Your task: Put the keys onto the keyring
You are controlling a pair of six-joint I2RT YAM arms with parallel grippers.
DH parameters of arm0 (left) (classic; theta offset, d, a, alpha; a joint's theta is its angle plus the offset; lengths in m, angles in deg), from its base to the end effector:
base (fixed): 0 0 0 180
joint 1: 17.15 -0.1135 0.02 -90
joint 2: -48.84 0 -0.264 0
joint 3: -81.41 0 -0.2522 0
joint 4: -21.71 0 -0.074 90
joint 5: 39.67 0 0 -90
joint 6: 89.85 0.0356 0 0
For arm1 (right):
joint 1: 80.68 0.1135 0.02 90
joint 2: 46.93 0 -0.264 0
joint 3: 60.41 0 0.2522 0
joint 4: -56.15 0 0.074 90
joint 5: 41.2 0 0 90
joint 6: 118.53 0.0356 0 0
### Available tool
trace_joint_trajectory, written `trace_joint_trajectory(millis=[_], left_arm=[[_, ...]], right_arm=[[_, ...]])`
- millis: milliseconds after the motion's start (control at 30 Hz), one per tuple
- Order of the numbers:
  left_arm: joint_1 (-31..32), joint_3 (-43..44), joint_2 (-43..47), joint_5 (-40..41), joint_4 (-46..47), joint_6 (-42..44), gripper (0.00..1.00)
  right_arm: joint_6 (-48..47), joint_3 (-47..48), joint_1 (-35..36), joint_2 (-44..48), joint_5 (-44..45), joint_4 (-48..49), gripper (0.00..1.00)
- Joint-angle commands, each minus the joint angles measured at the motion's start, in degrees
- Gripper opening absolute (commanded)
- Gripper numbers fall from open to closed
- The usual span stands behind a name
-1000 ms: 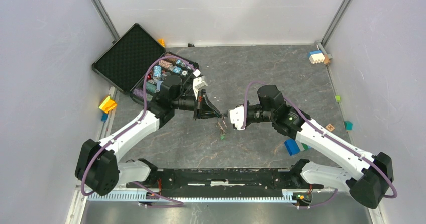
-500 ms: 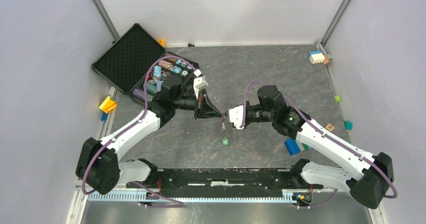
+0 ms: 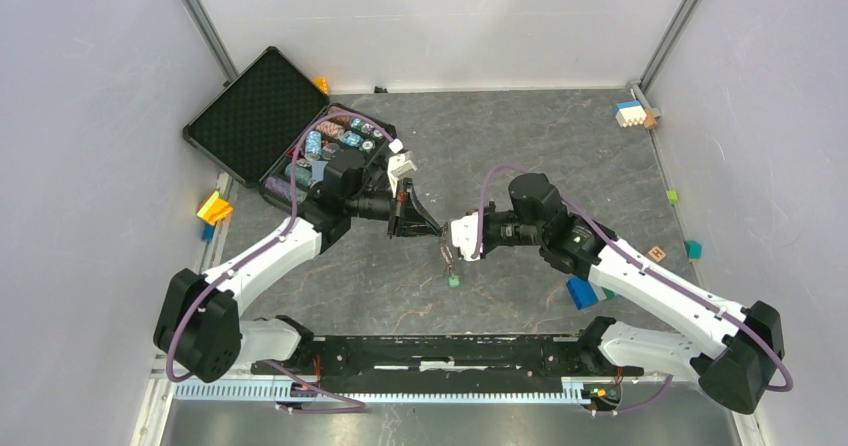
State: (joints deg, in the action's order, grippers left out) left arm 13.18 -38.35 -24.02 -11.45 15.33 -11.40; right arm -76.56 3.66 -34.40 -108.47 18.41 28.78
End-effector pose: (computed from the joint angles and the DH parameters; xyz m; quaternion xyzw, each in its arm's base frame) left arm 0.2208 -0.1655 0.2811 0.4081 0.6406 -0.5685 0.3160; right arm 0.1537 0.1867 0.3127 -0.6922 0.4495 0.2129 0.5230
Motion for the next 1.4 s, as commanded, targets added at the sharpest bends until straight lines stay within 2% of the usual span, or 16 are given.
trace_joint_trajectory(millis=[0, 233, 600, 700, 867, 1000, 1067, 1133, 1233, 1367], left_arm=[[0.6, 0.2, -0.6, -3.0, 1.6, -2.3, 0.02], [0.6, 0.4, -0.3, -2.5, 0.8, -1.2, 0.02], [0.7, 2.5, 2.2, -2.5, -10.9, 8.7, 0.02], [1.2, 2.5, 1.9, -3.7, -11.6, 9.4, 0.02], [2.3, 5.5, 0.5, -4.0, -19.5, 16.0, 0.02], [2.5, 5.9, 0.7, -2.0, -20.5, 17.9, 0.02], [2.5, 7.7, -0.1, -0.5, -22.3, 20.6, 0.03], [2.5, 9.7, -1.1, 0.3, -24.9, 22.9, 0.08], [2.5, 12.1, -2.5, 1.4, -27.8, 26.2, 0.26], [2.4, 12.6, -2.6, 2.7, -28.0, 29.9, 0.44]], right_arm=[[-1.4, 1.2, 1.1, 1.4, 2.9, 4.2, 0.00], [-2.5, 2.2, 1.2, 1.6, 1.9, 2.0, 0.00], [-10.1, 4.4, 1.3, 0.4, 4.8, -4.1, 0.00], [-10.5, 5.5, 1.3, -1.2, 4.3, -5.2, 0.00], [-11.2, 6.8, 1.7, -2.9, 5.3, -6.1, 0.00], [-11.3, 7.0, 2.3, -2.5, 6.8, -6.0, 0.00], [-11.5, 7.4, 3.5, -1.7, 10.3, -6.1, 0.00], [-11.8, 7.8, 4.1, -1.3, 12.5, -6.6, 0.00], [-12.3, 8.0, 5.3, -0.6, 15.9, -6.9, 0.00], [-12.6, 8.1, 6.3, 0.6, 19.2, -7.0, 0.00]])
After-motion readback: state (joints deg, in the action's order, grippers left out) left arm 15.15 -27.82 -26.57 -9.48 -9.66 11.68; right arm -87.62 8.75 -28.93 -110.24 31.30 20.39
